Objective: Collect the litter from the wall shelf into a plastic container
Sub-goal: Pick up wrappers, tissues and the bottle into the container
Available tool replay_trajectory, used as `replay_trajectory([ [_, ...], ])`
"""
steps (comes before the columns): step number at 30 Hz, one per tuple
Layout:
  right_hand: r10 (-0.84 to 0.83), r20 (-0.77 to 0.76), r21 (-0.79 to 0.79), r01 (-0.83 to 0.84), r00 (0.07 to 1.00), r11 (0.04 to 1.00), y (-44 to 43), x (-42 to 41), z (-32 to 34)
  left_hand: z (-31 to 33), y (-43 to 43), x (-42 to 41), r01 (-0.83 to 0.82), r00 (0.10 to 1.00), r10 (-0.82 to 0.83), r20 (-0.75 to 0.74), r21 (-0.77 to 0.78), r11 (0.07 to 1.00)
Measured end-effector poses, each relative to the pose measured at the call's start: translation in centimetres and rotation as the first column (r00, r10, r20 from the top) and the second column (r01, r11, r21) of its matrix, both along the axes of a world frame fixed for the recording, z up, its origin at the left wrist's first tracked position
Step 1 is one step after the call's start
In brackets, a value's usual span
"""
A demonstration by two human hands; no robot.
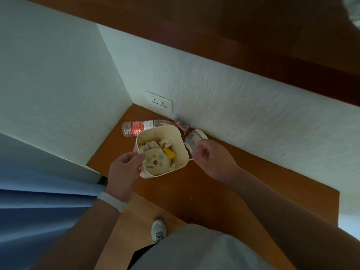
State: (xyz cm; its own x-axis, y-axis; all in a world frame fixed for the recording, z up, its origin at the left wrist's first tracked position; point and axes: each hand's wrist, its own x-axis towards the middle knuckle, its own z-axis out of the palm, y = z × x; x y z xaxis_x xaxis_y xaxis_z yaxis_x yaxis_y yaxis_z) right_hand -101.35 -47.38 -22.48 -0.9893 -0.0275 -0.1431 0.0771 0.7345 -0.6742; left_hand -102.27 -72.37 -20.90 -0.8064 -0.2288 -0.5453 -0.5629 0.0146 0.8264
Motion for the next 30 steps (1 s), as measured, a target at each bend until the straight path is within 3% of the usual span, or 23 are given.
replay_trajectory([
  [4,-0.059,0.098,0.119,0.047,0.993,0.992,4.2,0.0,-4.2,-0.4,0.7,0.1,-0.019,1.0,0.019,0.01,0.001,1.0],
  [9,-0.046,0.247,0.345,-0.043,0.968,0.938,7.2,-0.1,-9.3,-0.3,1.7,0.5,-0.032,0.999,0.032,0.005,-0.016,0.999],
  [14,-0.032,0.299,0.393,-0.093,0.954,0.915,7.3,-0.1,-11.7,0.2,2.3,1.0,-0.054,0.998,0.054,0.016,-0.026,0.998],
  [23,-0.035,0.291,0.245,-0.04,0.956,0.969,5.8,1.0,-10.1,0.5,1.4,2.0,-0.025,1.0,0.026,0.009,-0.038,0.999],
  [30,-0.012,0.087,0.047,0.008,0.996,0.999,2.5,0.1,-1.0,0.3,1.1,2.9,0.037,0.998,-0.037,0.047,0.0,0.999],
])
